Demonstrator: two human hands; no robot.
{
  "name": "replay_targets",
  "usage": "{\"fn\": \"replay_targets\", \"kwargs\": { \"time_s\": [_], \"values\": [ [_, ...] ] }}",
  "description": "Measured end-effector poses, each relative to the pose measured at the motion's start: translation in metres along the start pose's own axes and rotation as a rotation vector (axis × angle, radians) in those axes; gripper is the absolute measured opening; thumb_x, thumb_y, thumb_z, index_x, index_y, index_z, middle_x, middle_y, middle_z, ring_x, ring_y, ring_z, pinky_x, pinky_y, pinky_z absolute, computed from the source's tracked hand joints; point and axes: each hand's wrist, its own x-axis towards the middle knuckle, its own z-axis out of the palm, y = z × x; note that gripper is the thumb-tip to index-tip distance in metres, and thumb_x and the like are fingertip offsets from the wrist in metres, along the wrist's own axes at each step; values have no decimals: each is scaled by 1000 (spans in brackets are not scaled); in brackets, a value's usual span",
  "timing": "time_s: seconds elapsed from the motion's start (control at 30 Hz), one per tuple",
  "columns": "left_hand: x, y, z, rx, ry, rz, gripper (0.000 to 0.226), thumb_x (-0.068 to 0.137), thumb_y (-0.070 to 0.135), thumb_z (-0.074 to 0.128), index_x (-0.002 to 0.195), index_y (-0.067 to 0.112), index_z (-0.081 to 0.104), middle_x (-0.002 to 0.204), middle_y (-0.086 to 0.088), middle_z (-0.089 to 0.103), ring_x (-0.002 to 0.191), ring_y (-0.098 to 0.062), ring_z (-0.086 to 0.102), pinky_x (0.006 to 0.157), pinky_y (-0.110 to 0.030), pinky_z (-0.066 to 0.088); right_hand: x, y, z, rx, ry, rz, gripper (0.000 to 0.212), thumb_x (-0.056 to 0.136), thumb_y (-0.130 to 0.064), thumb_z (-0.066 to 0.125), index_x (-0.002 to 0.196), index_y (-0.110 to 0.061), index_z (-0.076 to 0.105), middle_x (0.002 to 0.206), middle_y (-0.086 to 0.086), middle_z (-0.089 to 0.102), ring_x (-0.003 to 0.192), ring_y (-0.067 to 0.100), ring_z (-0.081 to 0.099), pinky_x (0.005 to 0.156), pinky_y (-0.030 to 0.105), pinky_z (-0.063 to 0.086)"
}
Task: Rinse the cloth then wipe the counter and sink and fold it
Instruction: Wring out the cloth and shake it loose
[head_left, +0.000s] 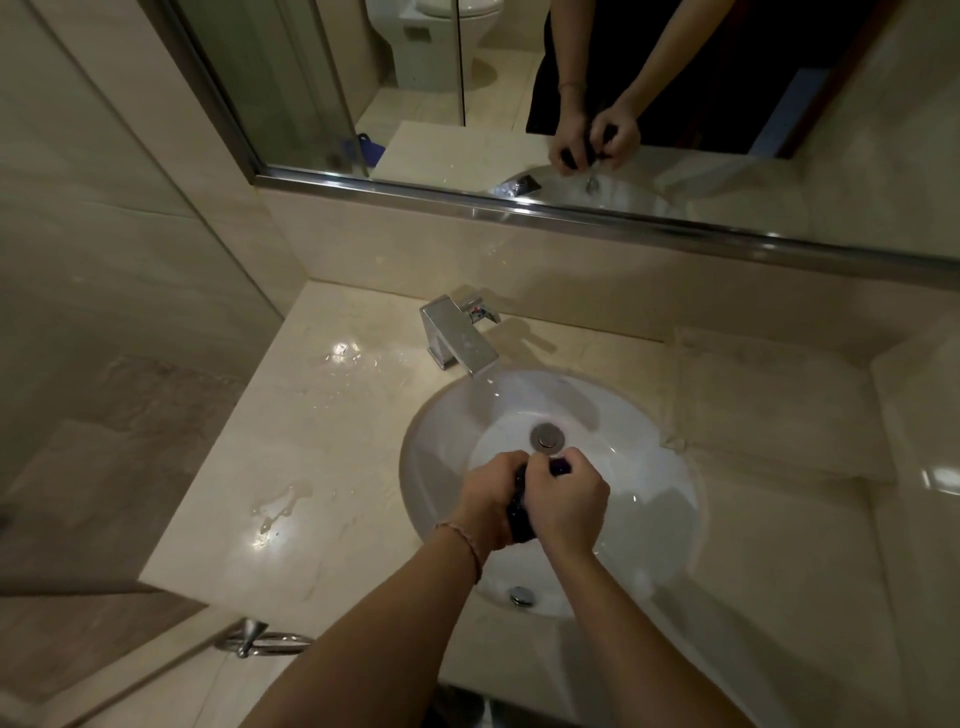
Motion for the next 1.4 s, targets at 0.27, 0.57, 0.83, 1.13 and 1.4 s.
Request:
{"fn": "replay_targets", "kwargs": {
  "time_s": [0.27, 0.57, 0.83, 1.13, 1.4],
  "values": [
    [5, 6, -6, 158, -39, 87, 27, 90, 26, 68, 96, 0, 72, 90, -17, 74, 79, -34, 74, 65, -41, 61, 2, 6, 0, 16, -14, 72, 31, 85, -21, 63, 61, -11, 47, 58, 3, 54, 56, 24, 51, 52, 32, 41],
    [1, -23, -32, 1009, 33, 1341, 49, 106, 44, 42, 153, 32, 37, 153, 4, 36, 138, -15, 40, 116, -29, 33, 7, -7, -8, 476, 29, 520, 20, 84, -20, 61, 71, -6, 60, 71, 7, 64, 67, 27, 61, 60, 37, 52],
    [-4, -1, -26, 722, 7, 1444, 36, 93, 42, 62, 123, 24, 67, 132, 5, 61, 121, -10, 58, 100, -38, 52, -2, -34, -14, 929, -288, 810, 32, 89, -32, 72, 102, -3, 68, 95, 17, 76, 87, 34, 74, 70, 42, 61],
    [-19, 12, -4, 425, 4, 807, 18, 82, 21, 77, 70, 15, 65, 64, 9, 62, 62, -6, 59, 58, -22, 50, -10, -34, -4, 621, 43, 581, 22, 79, -16, 60, 60, -8, 54, 55, 7, 57, 49, 24, 52, 46, 30, 41],
    [-20, 25, -12, 188, 21, 326, 16, 88, 7, 63, 77, 7, 51, 64, -8, 49, 39, -12, 49, 39, -20, 39, -10, -26, 6, 158, 41, 132, 29, 83, -15, 61, 57, -10, 48, 54, 2, 50, 54, 22, 47, 50, 30, 37]
  ]
}}
